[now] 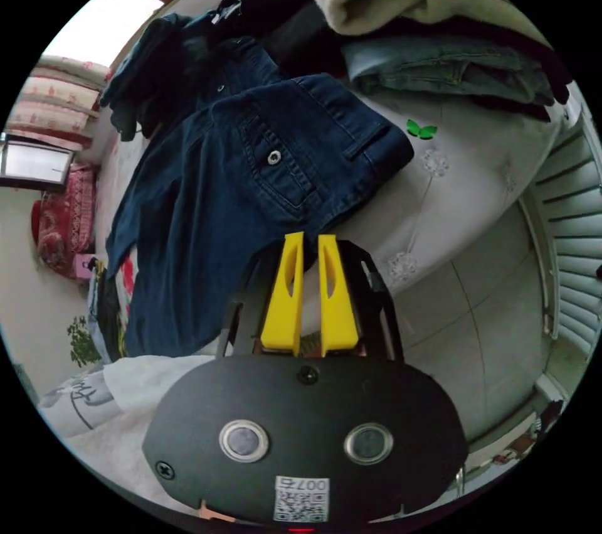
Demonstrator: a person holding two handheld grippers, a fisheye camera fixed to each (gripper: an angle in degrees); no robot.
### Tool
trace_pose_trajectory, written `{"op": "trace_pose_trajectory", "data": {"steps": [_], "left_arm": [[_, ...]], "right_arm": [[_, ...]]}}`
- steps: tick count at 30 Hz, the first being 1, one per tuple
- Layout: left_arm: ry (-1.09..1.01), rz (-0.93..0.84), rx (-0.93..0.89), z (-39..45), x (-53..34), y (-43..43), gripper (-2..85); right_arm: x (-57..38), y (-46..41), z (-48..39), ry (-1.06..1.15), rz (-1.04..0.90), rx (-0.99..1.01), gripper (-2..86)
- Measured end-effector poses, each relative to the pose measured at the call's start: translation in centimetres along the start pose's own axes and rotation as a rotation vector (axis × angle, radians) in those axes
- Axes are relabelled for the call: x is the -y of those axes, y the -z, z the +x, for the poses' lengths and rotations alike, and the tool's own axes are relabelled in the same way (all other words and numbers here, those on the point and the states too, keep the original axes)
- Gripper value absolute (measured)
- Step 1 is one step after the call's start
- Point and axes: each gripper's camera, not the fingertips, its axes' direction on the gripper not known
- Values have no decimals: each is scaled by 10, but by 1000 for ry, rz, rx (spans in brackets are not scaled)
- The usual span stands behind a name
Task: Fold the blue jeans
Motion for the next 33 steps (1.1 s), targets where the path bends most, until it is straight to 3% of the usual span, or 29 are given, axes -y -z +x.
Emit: {"op": "trace_pose_trajectory", "data": {"steps": [4, 7, 10, 18, 25, 29, 33], "left_arm": [[-85, 50, -202, 26, -3, 14, -8], [-200, 126, -371, 70, -9, 35, -9], [-368, 190, -413, 129, -15, 59, -10], [-572, 293, -292, 247, -3, 68, -9], [-532, 127, -72, 393, 112, -63, 12], [-524, -2, 235, 460, 158, -171, 36], [-596, 27, 179, 467, 148, -208, 36]], "right_arm": [[-1, 8, 27, -49, 65, 202, 4], [-5, 32, 44, -80, 202, 462, -1], [-5, 63, 46, -52, 325, 633, -3], [9, 115, 0, 119, 493, 596, -2], [118, 105, -110, 323, 449, 420, 12], [203, 49, -175, 315, 347, 256, 44], [206, 9, -189, 300, 299, 200, 62]]}}
